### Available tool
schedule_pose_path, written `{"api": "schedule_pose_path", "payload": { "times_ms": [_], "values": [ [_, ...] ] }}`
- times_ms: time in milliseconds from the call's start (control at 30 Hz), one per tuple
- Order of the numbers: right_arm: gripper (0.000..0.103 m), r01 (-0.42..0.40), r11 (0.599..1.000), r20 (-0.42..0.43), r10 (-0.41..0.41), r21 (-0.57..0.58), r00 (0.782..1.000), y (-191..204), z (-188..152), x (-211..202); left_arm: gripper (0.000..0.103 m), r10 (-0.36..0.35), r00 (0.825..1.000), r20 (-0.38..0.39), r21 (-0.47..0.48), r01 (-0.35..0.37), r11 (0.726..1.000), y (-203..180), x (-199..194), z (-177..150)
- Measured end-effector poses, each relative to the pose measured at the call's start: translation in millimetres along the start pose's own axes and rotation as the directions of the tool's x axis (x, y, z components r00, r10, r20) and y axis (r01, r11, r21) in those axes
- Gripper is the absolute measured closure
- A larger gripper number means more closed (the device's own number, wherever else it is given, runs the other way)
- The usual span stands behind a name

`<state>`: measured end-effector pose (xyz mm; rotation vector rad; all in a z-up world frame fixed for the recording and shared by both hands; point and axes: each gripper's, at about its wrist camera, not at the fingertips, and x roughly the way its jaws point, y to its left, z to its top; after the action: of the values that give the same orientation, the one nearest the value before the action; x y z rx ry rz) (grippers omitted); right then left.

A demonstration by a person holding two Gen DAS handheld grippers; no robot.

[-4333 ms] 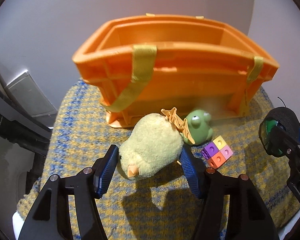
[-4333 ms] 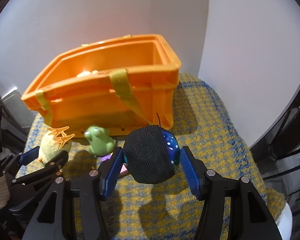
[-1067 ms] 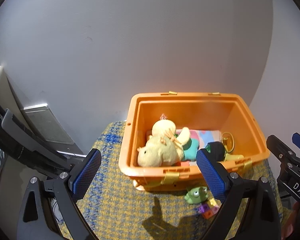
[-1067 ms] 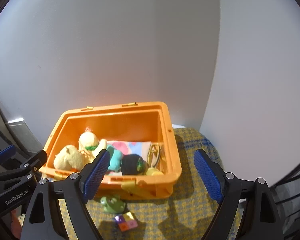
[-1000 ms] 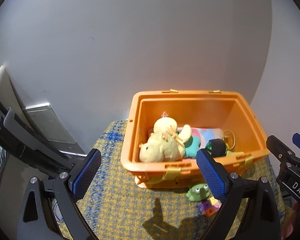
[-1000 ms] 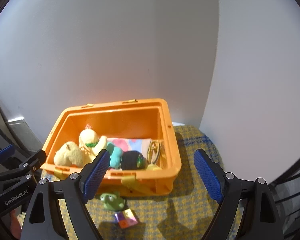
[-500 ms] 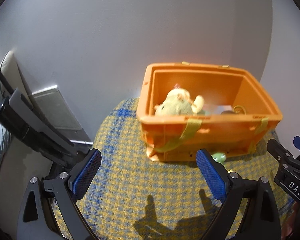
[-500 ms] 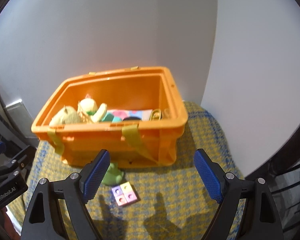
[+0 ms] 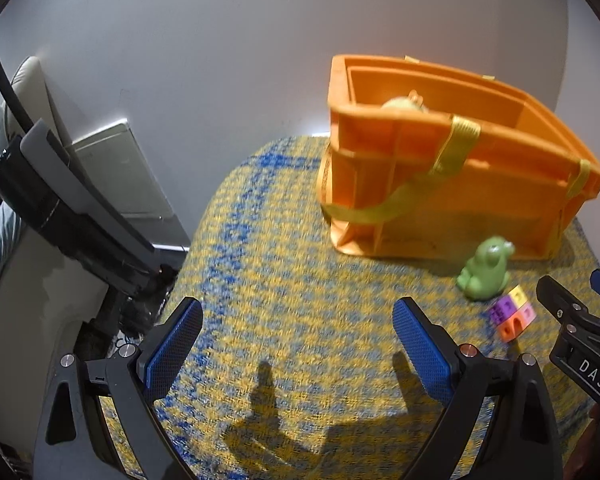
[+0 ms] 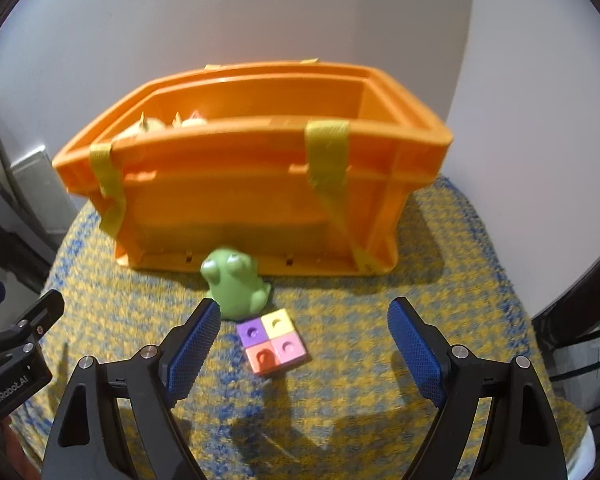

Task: Organize objects
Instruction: 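Move both tools back toward the green frog and the cube block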

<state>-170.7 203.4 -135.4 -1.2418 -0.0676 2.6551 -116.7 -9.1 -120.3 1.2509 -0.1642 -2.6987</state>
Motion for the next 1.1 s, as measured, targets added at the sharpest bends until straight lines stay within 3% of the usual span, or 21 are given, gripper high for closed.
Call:
{"api": "schedule_pose_path", "payload": {
  "times_ms": [167,500,733,833,1100],
  "values": [
    [0.017,-0.01,1.0,-0.035,0.011,0.013,0.999,0.6,-8.4,15.5,0.006,0.006,1.0,0.022,0.019,-0.006,1.0,-2.6,5.6,-8.0],
    [0.02,-0.02,1.0,-0.095,0.021,0.012,0.995,3.9,-21.7,38.3,0.006,-0.004,1.0,-0.031,0.011,0.004,1.0,-1.8,23.8,-17.4],
    [0.045,-0.044,0.999,-0.172,0.049,0.03,0.984,2.3,-29.2,57.5,0.006,-0.004,0.999,-0.043,0.017,0.004,1.0,-5.9,30.7,-20.9],
    [0.058,-0.057,0.998,-0.166,0.06,0.024,0.984,3.5,-29.8,57.0,0.006,-0.003,0.999,-0.044,0.017,0.004,1.0,-6.6,32.7,-20.5],
    [0.059,-0.049,0.998,-0.169,0.057,0.051,0.984,-9.0,-32.7,46.8,0.006,-0.024,0.999,-0.032,0.031,0.025,0.999,-17.9,28.1,-15.8]
  ]
}}
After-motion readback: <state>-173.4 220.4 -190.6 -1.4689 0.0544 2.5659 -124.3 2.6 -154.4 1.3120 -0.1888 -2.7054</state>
